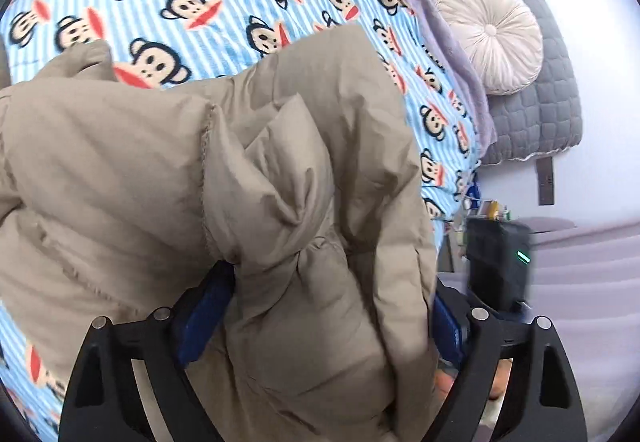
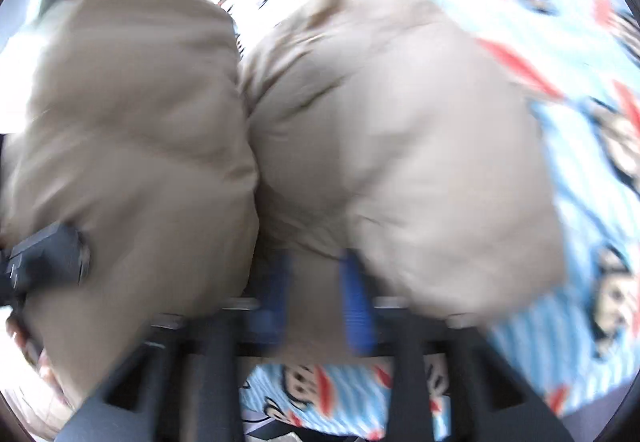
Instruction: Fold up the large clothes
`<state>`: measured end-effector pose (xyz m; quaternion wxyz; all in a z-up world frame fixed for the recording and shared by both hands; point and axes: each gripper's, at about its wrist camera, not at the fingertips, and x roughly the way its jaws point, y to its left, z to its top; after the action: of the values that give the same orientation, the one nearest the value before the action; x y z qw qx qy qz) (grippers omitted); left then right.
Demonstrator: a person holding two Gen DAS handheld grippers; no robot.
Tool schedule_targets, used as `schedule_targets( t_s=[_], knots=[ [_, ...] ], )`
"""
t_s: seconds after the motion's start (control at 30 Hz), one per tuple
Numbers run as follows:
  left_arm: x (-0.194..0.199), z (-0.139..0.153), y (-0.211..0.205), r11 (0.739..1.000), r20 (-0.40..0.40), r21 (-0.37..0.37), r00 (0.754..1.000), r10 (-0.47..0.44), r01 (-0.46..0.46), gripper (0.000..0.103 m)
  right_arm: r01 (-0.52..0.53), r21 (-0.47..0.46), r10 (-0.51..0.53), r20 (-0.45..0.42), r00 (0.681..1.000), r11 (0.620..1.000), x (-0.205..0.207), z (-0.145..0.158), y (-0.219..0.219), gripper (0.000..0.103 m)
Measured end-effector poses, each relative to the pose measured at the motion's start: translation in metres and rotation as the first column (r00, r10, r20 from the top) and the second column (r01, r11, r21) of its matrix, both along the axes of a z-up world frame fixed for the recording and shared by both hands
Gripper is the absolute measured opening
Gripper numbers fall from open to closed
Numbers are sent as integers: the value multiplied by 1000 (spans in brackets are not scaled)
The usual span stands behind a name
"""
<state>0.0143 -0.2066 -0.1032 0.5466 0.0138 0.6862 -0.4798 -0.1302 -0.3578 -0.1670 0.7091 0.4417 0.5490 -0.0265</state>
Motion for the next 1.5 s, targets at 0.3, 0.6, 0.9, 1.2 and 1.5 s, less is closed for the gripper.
schedule_targets(
  t_s=[0.3, 0.6, 0.9, 1.2, 1.5],
  knots=[
    [-15, -40, -73, 996, 130, 75, 990, -52, 43, 88, 68, -1, -67, 161, 985, 998, -79, 62, 6, 86],
    [-15, 31, -31, 996, 563, 30, 825, 51, -82, 88, -17, -146, 30, 87, 996, 989, -52, 60, 29, 20],
    [50, -18, 24, 934, 620, 153, 767, 163, -322, 88, 12, -263, -4, 29, 1000, 965, -70, 51, 9, 17],
    [28, -44, -68, 960, 652, 165, 755, 67, -228, 88, 112, -236, -128, -52, 990, 965, -100, 15, -17, 18],
    [25, -57, -78, 953, 660, 206, 751, 33, -223, 88, 127, -208, -151, -107, 983, 970, -126, 16, -39, 23]
  ],
)
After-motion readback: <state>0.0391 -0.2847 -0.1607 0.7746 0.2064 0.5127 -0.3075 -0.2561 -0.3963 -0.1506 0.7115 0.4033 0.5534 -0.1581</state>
